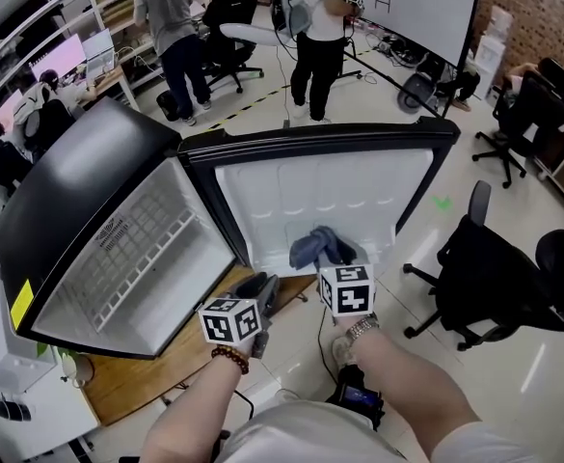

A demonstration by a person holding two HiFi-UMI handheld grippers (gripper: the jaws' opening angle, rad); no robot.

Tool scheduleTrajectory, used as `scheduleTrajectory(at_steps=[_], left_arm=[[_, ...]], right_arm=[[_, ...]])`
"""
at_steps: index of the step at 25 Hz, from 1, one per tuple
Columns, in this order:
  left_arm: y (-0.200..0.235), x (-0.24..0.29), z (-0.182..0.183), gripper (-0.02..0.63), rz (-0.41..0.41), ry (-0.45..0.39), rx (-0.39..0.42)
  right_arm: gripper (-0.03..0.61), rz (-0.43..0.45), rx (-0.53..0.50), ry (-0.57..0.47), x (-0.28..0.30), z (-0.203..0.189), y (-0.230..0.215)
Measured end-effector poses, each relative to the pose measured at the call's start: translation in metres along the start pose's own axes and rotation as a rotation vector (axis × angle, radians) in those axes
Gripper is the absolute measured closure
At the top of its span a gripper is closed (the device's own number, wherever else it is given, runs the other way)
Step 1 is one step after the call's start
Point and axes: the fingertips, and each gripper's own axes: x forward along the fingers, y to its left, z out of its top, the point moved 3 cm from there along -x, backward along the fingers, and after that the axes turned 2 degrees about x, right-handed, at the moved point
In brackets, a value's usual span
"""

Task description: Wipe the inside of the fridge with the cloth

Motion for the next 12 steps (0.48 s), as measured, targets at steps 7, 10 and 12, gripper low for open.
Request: scheduleTrajectory(at_steps=[7, 10, 12], left_arm=[[0.003, 0.008, 0.002, 0.469, -0.026, -0.032, -0.125], [0.004, 0.011, 0.003, 0.464, -0.035, -0.05, -0.176], [0.005, 0.012, 0.004, 0.463, -0.044, -0.063, -0.21]], right_arm=[[0.459, -0.057, 0.022, -0.006, -0.012, 0.001, -0.035], [0.459, -0.087, 0.033, -0.006, -0.018, 0.001, -0.052], [0.459, -0.11, 0.045, -0.005, -0.023, 0.0, -0.064]])
